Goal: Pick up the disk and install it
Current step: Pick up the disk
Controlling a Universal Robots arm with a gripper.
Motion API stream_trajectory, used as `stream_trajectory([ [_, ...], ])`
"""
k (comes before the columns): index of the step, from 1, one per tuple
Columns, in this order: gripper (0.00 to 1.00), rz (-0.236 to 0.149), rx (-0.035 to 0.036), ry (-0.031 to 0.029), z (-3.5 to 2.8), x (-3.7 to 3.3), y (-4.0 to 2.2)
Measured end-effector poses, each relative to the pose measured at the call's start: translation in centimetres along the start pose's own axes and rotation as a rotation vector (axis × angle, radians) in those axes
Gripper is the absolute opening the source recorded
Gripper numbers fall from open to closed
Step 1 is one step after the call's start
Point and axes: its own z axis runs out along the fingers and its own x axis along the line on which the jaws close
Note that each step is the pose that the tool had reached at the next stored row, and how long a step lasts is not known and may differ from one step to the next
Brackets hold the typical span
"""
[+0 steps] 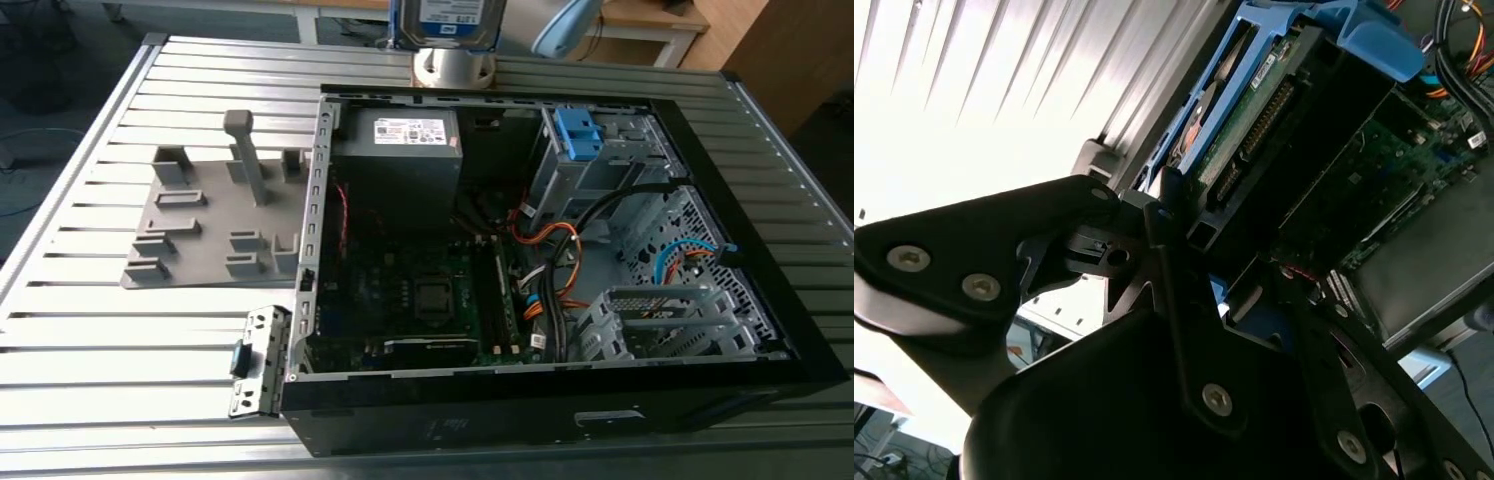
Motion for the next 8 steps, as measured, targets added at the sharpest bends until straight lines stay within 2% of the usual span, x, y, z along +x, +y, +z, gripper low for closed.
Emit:
stream_trajectory([
  [8, 0.36, 0.0, -0.0004, -0.0001, -0.04, 0.18, -1.6],
])
